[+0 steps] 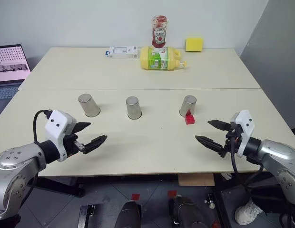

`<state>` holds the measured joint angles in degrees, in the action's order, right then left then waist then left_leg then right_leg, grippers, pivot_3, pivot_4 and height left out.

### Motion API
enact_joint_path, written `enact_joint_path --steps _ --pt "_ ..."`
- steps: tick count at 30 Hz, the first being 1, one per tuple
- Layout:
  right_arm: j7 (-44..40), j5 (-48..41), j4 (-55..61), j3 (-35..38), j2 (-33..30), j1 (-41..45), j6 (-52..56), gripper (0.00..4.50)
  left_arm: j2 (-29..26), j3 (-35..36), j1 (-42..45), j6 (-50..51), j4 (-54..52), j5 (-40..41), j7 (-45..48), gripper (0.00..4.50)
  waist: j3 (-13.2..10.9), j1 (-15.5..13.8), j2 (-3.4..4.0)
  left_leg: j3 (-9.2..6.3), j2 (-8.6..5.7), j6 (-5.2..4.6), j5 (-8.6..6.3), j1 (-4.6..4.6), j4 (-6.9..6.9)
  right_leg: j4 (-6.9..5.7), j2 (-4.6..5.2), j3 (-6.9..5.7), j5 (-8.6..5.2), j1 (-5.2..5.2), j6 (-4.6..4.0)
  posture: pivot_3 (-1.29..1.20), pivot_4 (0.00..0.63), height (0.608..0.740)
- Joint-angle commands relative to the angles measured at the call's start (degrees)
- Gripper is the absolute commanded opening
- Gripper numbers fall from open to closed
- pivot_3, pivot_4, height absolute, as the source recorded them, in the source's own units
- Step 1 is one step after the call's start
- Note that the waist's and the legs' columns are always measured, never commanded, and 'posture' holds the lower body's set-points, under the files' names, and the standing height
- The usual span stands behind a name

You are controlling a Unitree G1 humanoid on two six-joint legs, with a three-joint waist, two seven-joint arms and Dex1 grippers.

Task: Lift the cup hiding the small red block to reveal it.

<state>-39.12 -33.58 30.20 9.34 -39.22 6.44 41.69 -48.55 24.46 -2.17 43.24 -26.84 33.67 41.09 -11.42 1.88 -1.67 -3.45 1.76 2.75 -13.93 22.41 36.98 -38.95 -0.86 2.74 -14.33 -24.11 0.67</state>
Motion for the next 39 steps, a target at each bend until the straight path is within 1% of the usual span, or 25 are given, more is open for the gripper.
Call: enact_joint_path --steps 1,7,11,16,21,24,29,39 --pt "0.8 -1.4 2.0 1.1 0.0 0.9 0.1 4.46 -0.3 -0.4 1.1 -2.1 0.0 -0.3 1.0 4.5 0.0 0.0 0.0 0.0 0.0 0.0 0.0 0.0 0.0 0.0 0.0 0.0 0.0 0.0 0.0 0.0 0.15 0.74" --pt "2.6 -3.1 3.6 2.9 -0.3 -1.1 2.2 4.46 -0.9 -1.2 0.8 -3.5 0.6 -0.7 2.8 4.5 0.0 0.0 0.0 0.0 0.0 0.0 0.0 0.02 -0.01 0.01 0.0 0.0 0.02 0.0 0.03 0.0 0.15 0.74" --pt "1.5 -2.0 3.4 1.0 -1.3 -0.8 1.6 4.46 -0.9 -2.1 0.1 -4.2 0.5 -1.6 3.3 4.5 0.0 0.0 0.0 0.01 0.0 0.0 0.0 0.0 -0.01 0.01 0.0 0.01 0.0 -0.01 0.0 0.0 0.15 0.74" --pt "1.6 -2.1 4.2 0.4 -0.9 -0.7 1.1 4.46 -1.1 -2.0 -0.1 -4.7 0.9 -2.2 4.0 4.5 0.0 0.0 0.0 0.0 0.0 0.0 0.0 0.0 0.0 0.01 0.0 0.0 -0.01 -0.01 -0.02 0.0 0.15 0.74" --pt "1.3 -1.7 3.5 0.6 -1.3 -0.5 0.7 4.46 -1.1 -2.1 0.1 -5.4 1.6 -2.6 4.2 4.5 0.0 0.0 0.0 0.0 0.0 0.0 0.0 0.01 -0.01 0.01 0.0 0.0 -0.01 -0.01 -0.01 0.0 0.15 0.74" --pt "0.6 -1.2 3.3 0.6 -1.9 -1.2 0.0 4.46 -2.0 -4.0 -0.5 -7.1 2.4 -5.0 5.3 4.5 0.0 0.0 0.0 0.01 0.0 0.0 0.0 0.01 -0.01 0.01 0.0 0.0 -0.01 -0.01 -0.01 0.0 0.15 0.74" --pt "0.1 -1.2 3.2 1.0 -2.2 -1.9 -0.5 4.46 -1.6 -4.9 0.9 -7.1 3.1 -4.7 5.5 4.5 0.0 0.0 0.0 0.0 0.0 0.0 0.0 0.01 -0.01 0.01 0.0 0.0 -0.01 -0.01 -0.02 0.0 0.15 0.74" --pt "0.4 -0.7 3.3 0.2 -1.7 -2.8 -1.5 4.46 -2.0 -5.1 0.5 -7.4 3.4 -5.2 6.5 4.5 0.0 0.0 0.0 0.01 0.0 0.0 0.0 0.01 -0.01 0.01 0.0 0.0 -0.01 -0.01 -0.01 0.0 0.15 0.74"
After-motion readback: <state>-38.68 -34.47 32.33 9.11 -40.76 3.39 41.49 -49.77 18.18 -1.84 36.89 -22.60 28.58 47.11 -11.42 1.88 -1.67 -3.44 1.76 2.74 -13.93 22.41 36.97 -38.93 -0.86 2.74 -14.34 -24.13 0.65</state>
